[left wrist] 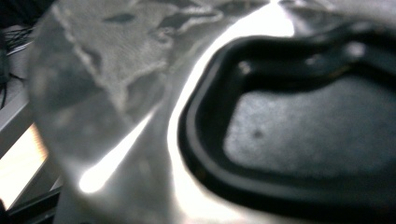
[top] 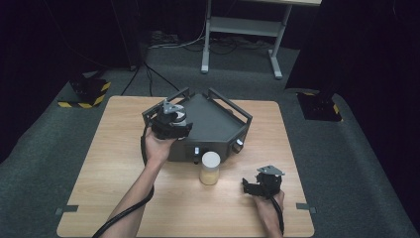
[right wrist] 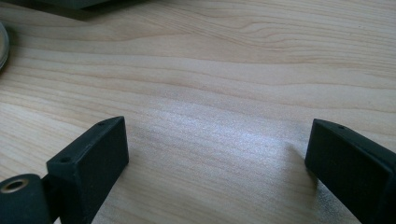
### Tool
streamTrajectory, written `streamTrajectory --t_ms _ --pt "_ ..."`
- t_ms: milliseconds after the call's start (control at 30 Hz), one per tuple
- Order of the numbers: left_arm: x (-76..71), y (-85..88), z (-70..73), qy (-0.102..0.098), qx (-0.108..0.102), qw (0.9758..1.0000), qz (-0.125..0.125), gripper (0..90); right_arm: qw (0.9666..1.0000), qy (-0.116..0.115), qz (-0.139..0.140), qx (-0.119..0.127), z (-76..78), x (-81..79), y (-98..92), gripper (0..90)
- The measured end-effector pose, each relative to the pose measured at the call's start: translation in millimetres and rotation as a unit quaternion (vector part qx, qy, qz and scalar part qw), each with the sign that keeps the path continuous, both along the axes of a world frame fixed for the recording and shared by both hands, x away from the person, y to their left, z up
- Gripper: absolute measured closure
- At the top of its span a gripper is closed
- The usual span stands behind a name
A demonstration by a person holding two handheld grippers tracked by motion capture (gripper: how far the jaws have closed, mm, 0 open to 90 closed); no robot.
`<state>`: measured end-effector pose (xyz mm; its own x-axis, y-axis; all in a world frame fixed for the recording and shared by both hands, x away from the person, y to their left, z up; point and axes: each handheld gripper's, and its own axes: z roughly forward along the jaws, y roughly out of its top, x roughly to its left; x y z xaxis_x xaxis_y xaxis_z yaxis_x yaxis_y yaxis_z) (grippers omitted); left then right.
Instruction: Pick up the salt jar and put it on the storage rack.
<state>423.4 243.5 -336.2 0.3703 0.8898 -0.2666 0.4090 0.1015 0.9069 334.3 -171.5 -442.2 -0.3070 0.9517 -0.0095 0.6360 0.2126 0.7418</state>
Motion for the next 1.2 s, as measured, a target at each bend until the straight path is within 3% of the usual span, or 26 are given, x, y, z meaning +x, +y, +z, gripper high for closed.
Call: streamTrajectory --t_ms 167,400,667,933,1200 --pt "7.8 -3.5 -2.7 0.004 -0.005 0.9999 0.011 30.6 1.0 0.0 0.0 0.0 0.0 0.0 0.0 5.8" --pt "17.2 -10.5 -8.6 0.004 0.005 0.9999 0.014 30.6 1.0 0.0 0.0 0.0 0.0 0.0 0.0 5.8" --pt "21.3 -11.2 -12.1 0.007 0.014 0.9998 0.011 30.6 1.0 -0.001 -0.002 0.0 -0.2 -0.5 0.4 6.2" --pt "23.9 -11.1 -18.2 0.01 0.002 0.9998 0.016 30.6 1.0 -0.001 -0.002 0.0 -0.2 -0.6 0.6 6.3" --pt "26.3 -10.6 -20.8 0.013 0.005 0.9998 0.014 30.6 1.0 -0.001 -0.002 0.0 -0.2 -0.6 0.7 6.3"
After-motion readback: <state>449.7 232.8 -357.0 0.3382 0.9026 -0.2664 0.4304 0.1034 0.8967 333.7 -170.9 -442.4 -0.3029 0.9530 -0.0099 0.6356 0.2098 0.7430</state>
